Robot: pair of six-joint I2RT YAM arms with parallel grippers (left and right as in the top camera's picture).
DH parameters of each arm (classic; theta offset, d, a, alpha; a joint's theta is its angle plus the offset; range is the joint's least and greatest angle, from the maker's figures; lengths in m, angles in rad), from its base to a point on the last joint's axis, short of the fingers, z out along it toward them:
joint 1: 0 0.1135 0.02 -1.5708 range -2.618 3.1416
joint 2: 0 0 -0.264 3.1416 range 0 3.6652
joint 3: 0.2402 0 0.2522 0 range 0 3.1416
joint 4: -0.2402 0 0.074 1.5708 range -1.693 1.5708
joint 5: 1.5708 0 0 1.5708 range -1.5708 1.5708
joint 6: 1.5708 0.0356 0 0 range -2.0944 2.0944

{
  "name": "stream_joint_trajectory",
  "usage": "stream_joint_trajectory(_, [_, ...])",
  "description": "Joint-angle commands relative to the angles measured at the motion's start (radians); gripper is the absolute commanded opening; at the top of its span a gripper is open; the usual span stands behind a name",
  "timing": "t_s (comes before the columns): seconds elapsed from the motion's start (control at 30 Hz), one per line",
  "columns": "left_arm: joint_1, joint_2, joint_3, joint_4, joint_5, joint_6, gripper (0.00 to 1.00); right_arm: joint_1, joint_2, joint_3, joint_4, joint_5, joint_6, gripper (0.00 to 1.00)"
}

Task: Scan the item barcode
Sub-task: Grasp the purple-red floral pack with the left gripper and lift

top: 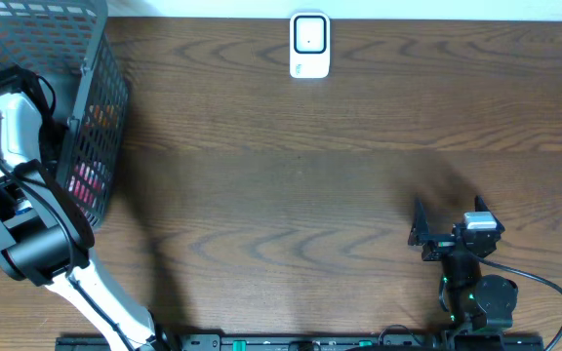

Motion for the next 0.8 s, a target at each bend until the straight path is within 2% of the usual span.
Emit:
stream_joint_trajectory(0.0, [-0.001,0.007,-0.032,-0.03,-0.019,0.009,0.2,-0.007,-0.005,-0.002,-0.004,0.005,0.017,0.99])
stream_joint_trajectory(0.03, [-0.001,0.003,-0.02,-0.046,-0.019,0.009,0.13,-0.007,-0.005,-0.002,-0.004,0.005,0.017,0.99])
stream_joint_trajectory(0.1, [-0.001,-0.002,0.021,-0.082,-0.019,0.009,0.08,-0.007,-0.005,-0.002,-0.004,0.005,0.017,0.99])
stream_joint_trajectory(0.3, [-0.001,-0.066,0.21,-0.216,-0.01,0.009,0.07,-0.007,-0.005,-0.002,-0.004,0.005,0.017,0.99])
stream_joint_trajectory(0.43, [-0.001,-0.163,0.319,-0.254,0.072,0.014,0.07,-0.007,-0.005,-0.002,-0.004,0.005,0.017,0.99])
stream_joint_trajectory(0.77, [-0.002,-0.506,0.345,-0.22,0.195,0.016,0.07,-0.007,-0.005,-0.002,-0.004,0.005,0.017,0.99])
